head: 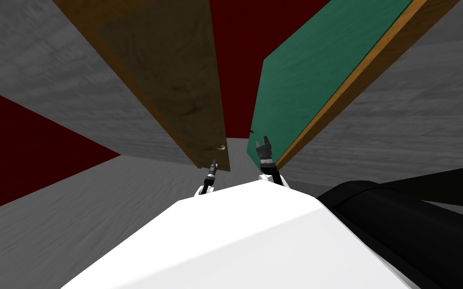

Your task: Push the door open

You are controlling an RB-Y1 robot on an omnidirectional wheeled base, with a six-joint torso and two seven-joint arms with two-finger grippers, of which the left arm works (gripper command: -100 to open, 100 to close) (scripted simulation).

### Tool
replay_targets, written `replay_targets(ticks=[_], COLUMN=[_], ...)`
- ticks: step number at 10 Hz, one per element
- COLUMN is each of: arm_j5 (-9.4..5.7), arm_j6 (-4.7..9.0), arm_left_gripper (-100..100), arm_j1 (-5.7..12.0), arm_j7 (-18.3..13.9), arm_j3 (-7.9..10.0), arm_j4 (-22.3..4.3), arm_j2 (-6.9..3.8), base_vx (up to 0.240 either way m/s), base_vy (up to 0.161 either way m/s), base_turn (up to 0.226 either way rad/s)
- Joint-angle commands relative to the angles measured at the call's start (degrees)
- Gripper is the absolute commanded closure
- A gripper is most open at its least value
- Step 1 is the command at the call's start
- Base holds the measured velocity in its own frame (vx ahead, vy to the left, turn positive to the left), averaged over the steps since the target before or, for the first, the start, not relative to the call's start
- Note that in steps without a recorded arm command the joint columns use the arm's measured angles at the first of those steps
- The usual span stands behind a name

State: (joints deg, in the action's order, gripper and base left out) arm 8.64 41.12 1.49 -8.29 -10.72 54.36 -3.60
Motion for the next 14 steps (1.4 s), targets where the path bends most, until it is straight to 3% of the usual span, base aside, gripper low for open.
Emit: replay_targets(ticks=[1, 2, 8, 11, 14], arm_j5=[0.02, 0.07, 0.22, 0.27, 0.07], arm_j6=[0.82, 1.40, 3.14, 3.66, 3.86], arm_left_gripper=[-100, -100, -100, -100, -100], arm_j1=[0.84, 1.77, 4.54, 5.37, 5.36], arm_j7=[-0.19, -0.39, -0.98, -1.16, -0.89], arm_j3=[-0.15, -0.38, -1.06, -1.26, -0.90], arm_j4=[-2.39, -4.77, -11.85, -13.97, -14.14], arm_j2=[0.16, 0.40, 1.36, 1.73, 0.80], base_vx=[0.100, 0.137, 0.121, 0.096, 0.113], base_vy=[0.017, 0.023, 0.025, 0.009, -0.035], base_turn=[0.002, 0.003, 0.002, 0.002, -0.023])
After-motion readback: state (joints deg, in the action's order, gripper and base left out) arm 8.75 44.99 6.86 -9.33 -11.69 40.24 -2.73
